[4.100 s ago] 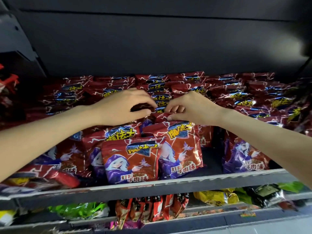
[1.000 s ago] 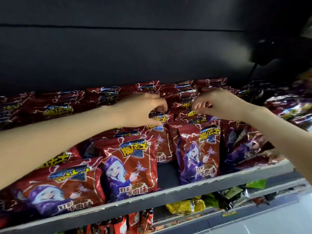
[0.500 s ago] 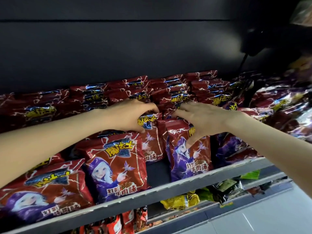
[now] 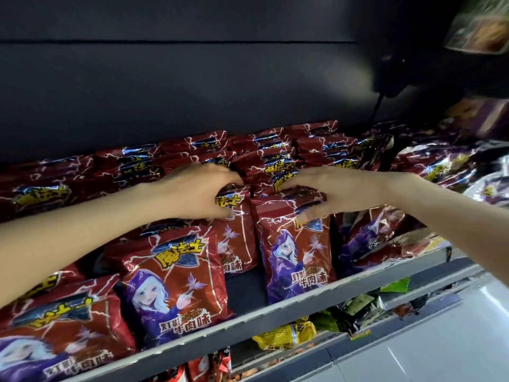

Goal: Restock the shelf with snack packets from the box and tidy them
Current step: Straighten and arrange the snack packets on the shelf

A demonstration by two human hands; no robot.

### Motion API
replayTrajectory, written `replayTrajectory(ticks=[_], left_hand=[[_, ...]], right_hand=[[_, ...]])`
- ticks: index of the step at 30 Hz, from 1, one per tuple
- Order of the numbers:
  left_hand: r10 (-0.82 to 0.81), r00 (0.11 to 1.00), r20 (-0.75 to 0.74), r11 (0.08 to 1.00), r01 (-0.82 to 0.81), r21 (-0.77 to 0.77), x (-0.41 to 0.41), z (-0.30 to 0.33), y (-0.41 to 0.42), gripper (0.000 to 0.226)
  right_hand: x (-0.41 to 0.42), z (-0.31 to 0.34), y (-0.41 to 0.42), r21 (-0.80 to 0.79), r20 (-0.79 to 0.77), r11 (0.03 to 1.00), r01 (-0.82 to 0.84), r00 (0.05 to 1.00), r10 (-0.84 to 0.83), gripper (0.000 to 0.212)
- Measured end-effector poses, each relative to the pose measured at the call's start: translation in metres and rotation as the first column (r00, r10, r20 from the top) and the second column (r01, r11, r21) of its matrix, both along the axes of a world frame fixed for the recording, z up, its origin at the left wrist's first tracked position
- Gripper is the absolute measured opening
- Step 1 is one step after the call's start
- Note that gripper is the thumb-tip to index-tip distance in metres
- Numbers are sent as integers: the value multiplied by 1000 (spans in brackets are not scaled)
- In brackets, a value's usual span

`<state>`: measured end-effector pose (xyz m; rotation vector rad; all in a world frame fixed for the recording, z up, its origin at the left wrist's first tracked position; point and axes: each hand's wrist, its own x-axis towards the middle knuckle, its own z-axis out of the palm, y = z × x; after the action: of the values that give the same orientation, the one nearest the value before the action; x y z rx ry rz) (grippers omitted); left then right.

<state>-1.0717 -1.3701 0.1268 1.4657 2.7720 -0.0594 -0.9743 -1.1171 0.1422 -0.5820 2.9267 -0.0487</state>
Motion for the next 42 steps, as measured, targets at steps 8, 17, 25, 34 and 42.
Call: replayTrajectory(ticks=[8,17,25,34,42], left_hand=[[-172,984,43,945,152,288,20,13,42,34],[-24,999,26,1000,24,-15,39,-2,64,79],[-58,982,180,997,48,61,36,-11,59,57],[-147,969,198,979,113,170,56,-14,50,69],[-41,992,119,955,3,297,53,-9,39,65]], right_hand=[[24,28,66,-44,-181,985,165,969,-170,23],[-14,15,91,308,26,943,127,990,-142,48],[-25,5,98,341,75,936,88,990,-121,51],[-25,14,47,57,85,998,40,995,-45,55],[-40,-15,-3,-17,-30,999,-49,998,48,56]])
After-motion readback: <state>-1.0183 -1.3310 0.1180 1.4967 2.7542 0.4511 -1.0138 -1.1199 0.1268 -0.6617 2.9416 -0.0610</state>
